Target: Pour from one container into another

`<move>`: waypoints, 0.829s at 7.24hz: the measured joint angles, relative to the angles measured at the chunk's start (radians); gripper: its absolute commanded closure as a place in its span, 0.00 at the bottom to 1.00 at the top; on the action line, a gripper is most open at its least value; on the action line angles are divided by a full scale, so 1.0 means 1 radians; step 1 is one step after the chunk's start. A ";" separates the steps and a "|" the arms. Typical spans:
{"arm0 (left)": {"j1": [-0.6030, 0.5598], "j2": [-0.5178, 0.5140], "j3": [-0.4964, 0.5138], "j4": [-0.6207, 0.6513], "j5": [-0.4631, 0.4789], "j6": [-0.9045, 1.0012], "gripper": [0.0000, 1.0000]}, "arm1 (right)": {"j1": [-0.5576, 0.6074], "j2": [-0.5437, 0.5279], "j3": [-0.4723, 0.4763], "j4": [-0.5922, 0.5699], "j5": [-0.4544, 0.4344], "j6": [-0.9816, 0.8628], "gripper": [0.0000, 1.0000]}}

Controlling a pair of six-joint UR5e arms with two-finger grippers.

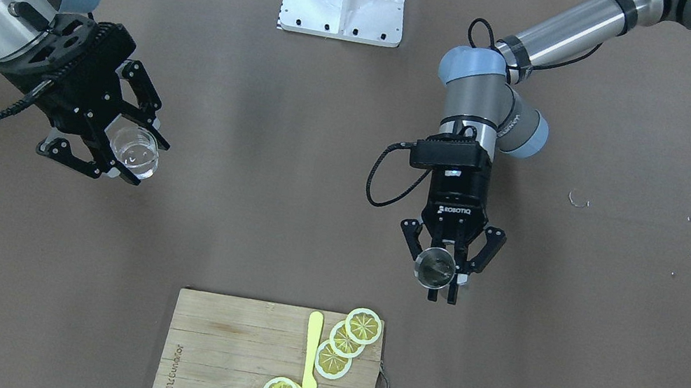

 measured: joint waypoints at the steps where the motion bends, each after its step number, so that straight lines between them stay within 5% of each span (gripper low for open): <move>1: 0.015 -0.064 0.038 0.041 0.011 0.019 1.00 | 0.000 0.007 0.036 -0.078 -0.002 -0.025 1.00; 6: 0.132 -0.346 0.237 0.200 0.160 0.046 1.00 | 0.004 0.072 0.130 -0.387 -0.027 -0.116 1.00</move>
